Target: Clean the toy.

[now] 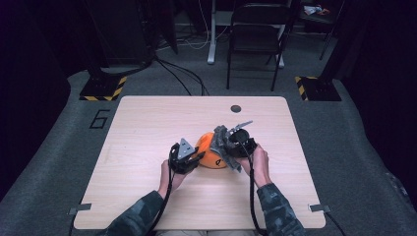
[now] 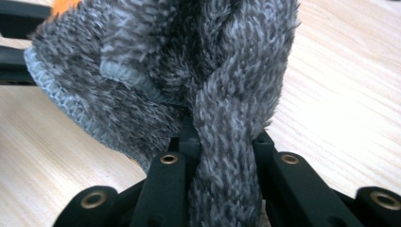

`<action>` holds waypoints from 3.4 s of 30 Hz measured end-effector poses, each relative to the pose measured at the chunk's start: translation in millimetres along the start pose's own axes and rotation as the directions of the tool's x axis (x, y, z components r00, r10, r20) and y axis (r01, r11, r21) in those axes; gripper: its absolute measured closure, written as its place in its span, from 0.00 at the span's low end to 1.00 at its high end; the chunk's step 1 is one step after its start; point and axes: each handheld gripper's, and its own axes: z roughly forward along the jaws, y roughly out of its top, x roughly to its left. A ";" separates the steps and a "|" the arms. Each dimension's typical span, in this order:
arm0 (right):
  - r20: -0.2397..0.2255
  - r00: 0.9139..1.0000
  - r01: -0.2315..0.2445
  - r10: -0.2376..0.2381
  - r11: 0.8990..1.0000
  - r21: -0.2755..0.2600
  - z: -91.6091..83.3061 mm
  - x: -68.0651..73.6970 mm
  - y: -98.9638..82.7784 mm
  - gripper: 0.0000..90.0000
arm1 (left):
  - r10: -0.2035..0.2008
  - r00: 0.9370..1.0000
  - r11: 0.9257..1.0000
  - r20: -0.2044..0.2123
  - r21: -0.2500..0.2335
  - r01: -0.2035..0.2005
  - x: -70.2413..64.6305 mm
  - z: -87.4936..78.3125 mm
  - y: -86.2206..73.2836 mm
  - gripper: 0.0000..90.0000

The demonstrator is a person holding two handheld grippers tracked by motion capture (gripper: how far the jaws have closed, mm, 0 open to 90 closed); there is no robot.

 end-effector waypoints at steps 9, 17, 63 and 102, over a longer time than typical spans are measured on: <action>0.055 0.996 -0.079 0.074 0.993 0.091 24.4 -21.8 -16.3 0.83 | -0.001 1.000 1.000 -0.003 0.000 0.001 1.7 -0.5 -0.4 0.78; 0.062 0.994 -0.100 0.093 0.988 0.115 27.0 -30.6 -17.7 0.83 | -0.021 1.000 1.000 0.008 0.001 0.021 4.8 -1.3 -1.3 0.78; 0.080 0.992 -0.098 0.094 0.994 0.047 0.7 -28.9 -11.5 0.82 | -0.023 1.000 1.000 -0.002 -0.007 0.022 5.9 -0.1 -2.0 0.78; 0.023 0.998 -0.054 0.056 0.994 -0.096 -22.4 -9.0 4.5 0.83 | 0.037 0.998 0.999 0.041 0.009 -0.038 0.2 -7.7 7.6 0.89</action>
